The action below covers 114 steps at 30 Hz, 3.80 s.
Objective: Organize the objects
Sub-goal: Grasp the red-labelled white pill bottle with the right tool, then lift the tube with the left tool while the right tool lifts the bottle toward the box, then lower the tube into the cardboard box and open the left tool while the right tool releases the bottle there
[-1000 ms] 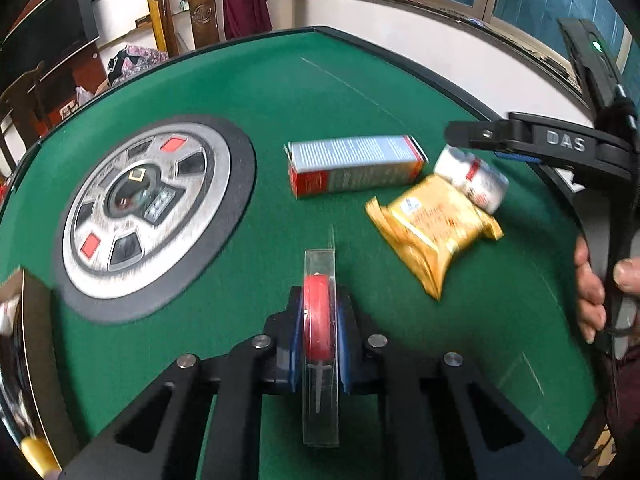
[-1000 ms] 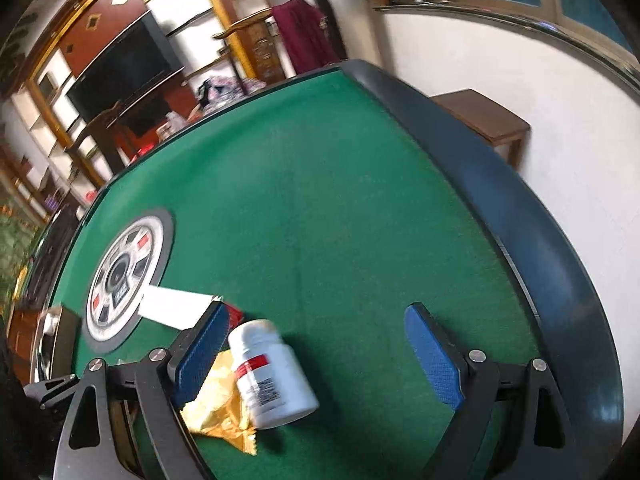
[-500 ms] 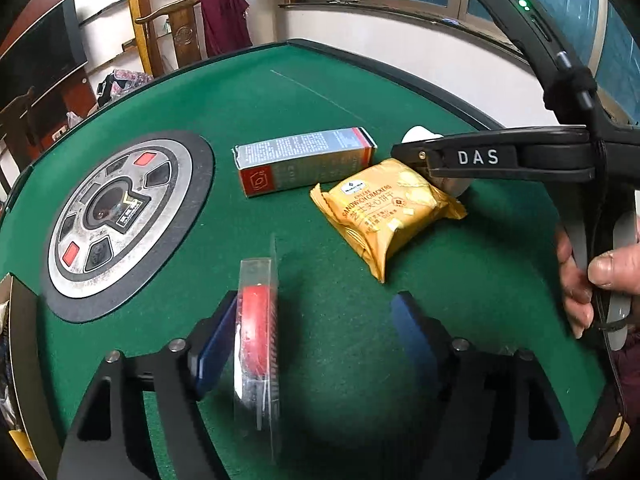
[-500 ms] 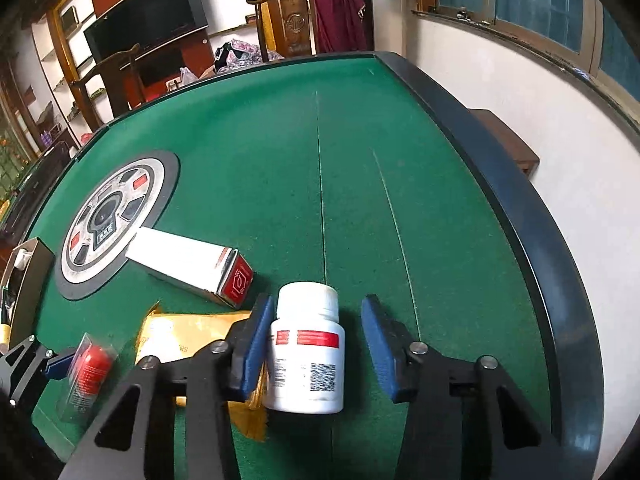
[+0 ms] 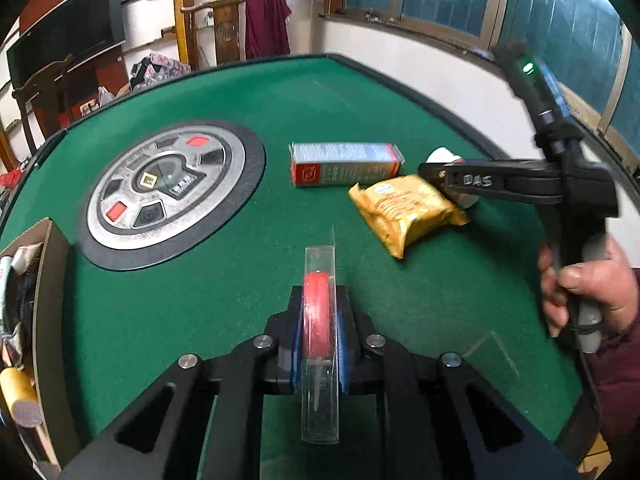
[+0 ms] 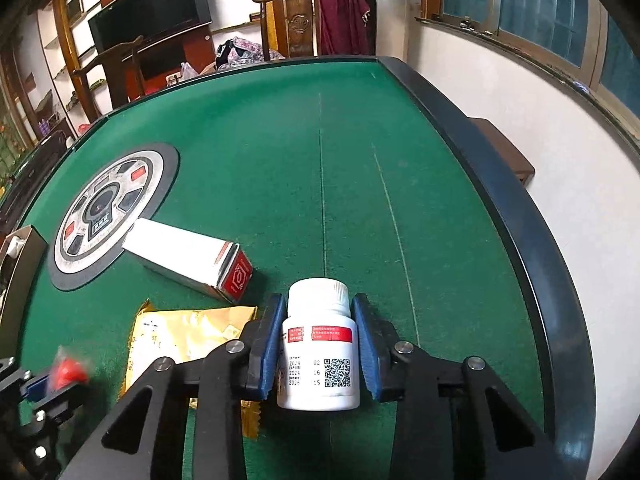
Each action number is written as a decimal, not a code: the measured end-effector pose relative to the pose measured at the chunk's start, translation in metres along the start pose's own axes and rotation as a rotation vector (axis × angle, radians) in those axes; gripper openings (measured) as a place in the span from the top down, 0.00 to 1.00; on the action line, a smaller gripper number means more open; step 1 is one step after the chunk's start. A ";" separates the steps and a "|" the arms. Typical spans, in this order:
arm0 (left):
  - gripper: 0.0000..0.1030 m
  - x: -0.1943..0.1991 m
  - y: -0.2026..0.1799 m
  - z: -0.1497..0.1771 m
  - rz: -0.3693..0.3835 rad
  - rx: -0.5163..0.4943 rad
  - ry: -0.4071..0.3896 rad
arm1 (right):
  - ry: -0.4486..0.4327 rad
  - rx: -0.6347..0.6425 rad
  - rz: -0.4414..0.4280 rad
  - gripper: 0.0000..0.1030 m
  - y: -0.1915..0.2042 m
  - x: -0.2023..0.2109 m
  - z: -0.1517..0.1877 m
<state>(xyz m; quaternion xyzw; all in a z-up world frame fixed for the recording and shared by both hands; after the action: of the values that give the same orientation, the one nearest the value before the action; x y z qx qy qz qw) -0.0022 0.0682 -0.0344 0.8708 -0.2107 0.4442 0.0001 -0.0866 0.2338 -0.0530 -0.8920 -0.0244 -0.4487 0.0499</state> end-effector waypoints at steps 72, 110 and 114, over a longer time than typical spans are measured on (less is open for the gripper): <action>0.87 0.223 0.224 0.108 -0.106 0.522 -0.338 | -0.267 0.347 -0.046 0.64 0.208 0.120 -0.007; 0.87 0.200 0.320 0.118 -0.239 0.548 -0.220 | -0.043 0.544 -0.621 0.63 0.439 0.121 0.040; 0.87 0.191 0.328 0.120 -0.237 0.565 -0.202 | -0.015 0.589 -0.637 0.63 0.461 0.119 0.054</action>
<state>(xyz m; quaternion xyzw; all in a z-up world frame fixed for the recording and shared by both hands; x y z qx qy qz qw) 0.0692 -0.3230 -0.0204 0.8945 0.0251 0.3933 -0.2109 0.0682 -0.2182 -0.0204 -0.7908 -0.4260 -0.4089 0.1610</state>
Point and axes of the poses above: each gripper's, at about its wrist camera, not at the fingertips, and x roughly against the way its jaws point, y to its left, z to its underside, the point moved 8 cm from there along -x, roughly the way its jaws point, and after that the axes turned 11 degrees about x, right-handed, at the moved point
